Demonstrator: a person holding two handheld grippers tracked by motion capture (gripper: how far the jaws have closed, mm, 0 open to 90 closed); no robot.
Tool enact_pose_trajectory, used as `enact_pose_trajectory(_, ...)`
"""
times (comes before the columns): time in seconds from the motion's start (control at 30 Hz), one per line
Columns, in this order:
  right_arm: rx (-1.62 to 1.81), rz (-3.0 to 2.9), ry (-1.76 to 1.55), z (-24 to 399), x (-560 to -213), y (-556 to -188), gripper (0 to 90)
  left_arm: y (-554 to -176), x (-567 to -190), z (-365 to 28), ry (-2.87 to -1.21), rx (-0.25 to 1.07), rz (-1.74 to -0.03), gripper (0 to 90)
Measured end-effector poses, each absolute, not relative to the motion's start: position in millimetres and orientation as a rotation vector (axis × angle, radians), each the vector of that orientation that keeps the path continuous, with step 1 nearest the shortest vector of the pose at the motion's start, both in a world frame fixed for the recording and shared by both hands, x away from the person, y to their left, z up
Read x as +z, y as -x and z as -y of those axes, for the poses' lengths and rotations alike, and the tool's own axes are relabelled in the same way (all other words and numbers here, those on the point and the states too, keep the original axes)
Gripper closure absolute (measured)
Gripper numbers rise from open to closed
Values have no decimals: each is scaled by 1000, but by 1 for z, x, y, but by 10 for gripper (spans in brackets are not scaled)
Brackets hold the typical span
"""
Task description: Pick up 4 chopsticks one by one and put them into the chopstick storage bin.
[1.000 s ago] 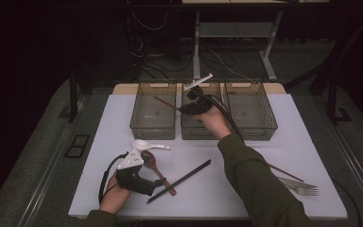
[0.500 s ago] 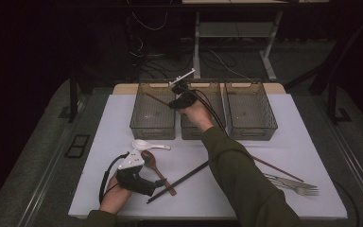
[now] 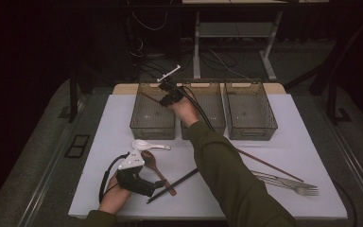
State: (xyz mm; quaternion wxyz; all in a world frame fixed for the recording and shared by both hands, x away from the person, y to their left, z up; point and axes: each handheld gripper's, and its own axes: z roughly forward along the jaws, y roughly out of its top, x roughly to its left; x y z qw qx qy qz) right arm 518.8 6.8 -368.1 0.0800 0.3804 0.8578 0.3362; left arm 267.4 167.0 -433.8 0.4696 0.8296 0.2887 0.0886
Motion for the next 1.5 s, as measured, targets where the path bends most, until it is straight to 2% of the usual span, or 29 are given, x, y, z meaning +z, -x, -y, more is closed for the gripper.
enact_pose_trajectory(0.23, 1049, -2565, -1135, -3, -364, -518, 620, -268, -434, -166, -2040, 218, -704, 12)
enact_pose_trajectory(0.57, 1153, -2589, -1042, 15, -351, -507, 475, -267, -435, -166, -2047, 219, -700, 12)
enact_pose_trajectory(0.87, 1218, -2583, -962, 48, -344, -487, 422, -267, -434, -167, -2040, 223, -694, 12)
enact_pose_trajectory(1.5, 1266, -2586, -857, 107, -340, -449, 392, -266, -436, -166, -2047, 219, -697, 12)
